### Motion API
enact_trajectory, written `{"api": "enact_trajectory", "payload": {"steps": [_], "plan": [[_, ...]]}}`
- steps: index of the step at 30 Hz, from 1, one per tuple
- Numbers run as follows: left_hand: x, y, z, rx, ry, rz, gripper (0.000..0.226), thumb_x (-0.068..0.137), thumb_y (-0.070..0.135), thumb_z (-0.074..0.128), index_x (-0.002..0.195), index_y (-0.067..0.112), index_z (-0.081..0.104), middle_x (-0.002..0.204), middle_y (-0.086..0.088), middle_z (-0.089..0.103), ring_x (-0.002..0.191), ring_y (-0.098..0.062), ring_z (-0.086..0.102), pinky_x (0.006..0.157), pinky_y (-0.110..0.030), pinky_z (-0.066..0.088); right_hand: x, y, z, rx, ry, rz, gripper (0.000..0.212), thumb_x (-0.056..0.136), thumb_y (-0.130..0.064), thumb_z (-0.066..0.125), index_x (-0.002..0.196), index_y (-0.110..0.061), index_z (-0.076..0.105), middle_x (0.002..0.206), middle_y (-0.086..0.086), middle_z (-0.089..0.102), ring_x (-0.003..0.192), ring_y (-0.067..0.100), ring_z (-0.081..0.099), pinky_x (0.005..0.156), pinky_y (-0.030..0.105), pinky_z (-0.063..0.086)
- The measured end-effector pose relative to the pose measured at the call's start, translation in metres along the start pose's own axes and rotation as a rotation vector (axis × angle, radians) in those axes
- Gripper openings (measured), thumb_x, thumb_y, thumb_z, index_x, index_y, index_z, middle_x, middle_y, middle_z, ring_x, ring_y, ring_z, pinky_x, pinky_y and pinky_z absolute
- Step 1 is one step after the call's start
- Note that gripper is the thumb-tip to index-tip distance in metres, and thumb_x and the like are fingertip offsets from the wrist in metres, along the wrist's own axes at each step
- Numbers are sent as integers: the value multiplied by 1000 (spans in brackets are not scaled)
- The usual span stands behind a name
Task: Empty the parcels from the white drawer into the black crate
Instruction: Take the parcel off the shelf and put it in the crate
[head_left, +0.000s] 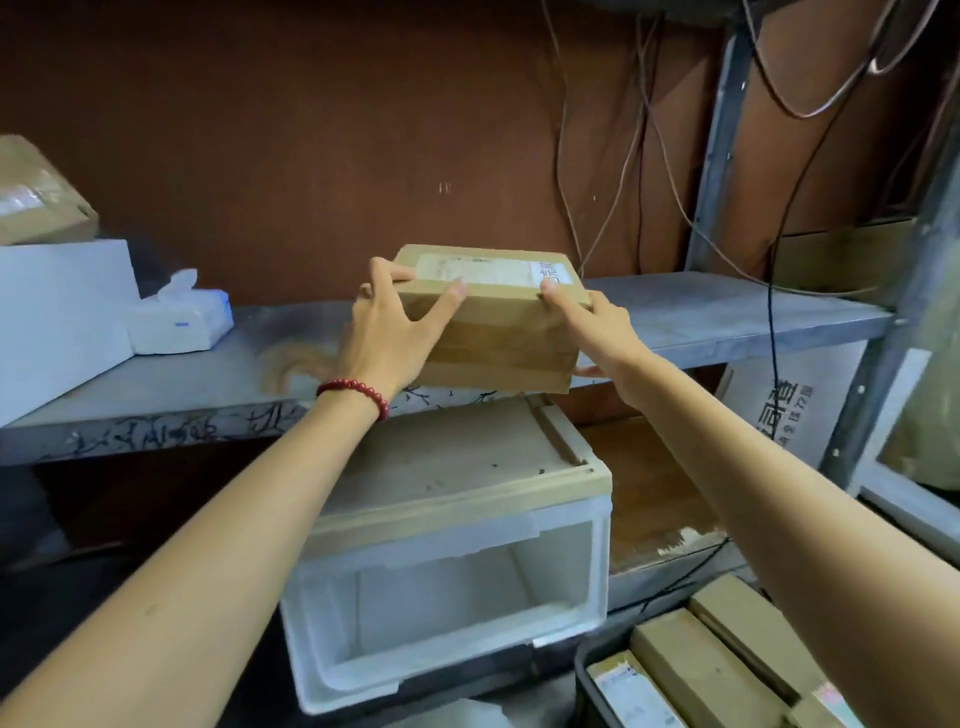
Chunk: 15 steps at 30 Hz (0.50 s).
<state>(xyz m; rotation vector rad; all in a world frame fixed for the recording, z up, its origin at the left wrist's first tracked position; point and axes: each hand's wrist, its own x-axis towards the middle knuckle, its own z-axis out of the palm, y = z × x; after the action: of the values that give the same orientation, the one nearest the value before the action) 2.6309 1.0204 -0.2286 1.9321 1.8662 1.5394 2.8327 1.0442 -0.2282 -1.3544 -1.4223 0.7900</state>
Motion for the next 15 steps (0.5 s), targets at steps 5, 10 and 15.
{"api": "enact_trajectory", "payload": {"steps": [5, 10, 15], "plan": [[-43, 33, 8, -4, -13, 55, 58, 86, 58, 55, 124, 20, 35, 126, -7, 44, 94, -20, 45, 71, -30, 37, -46, 19, -41, 71, 12, -23, 65, 91, -56, 53, 143, -21, 36, 140, 3, 44, 116, 19, 49, 74, 31, 49], [-96, 52, 7, -57, 3, 76, 71, 83, 57, 61, 137, 21, 30, 133, -4, 41, 98, -11, 40, 71, -25, 36, -99, 45, -64, 94, 0, -34, 63, 92, -54, 53, 143, -22, 34, 130, -3, 47, 109, 15, 49, 74, 30, 47], [-161, 40, 19, -105, -20, -68, 91, 79, 59, 64, 149, 18, 22, 146, -3, 31, 122, -18, 42, 83, -21, 30, -139, 88, -74, 29, -1, -21, 71, 84, -58, 62, 139, -22, 36, 125, -5, 52, 106, 10, 55, 82, 36, 55]]}}
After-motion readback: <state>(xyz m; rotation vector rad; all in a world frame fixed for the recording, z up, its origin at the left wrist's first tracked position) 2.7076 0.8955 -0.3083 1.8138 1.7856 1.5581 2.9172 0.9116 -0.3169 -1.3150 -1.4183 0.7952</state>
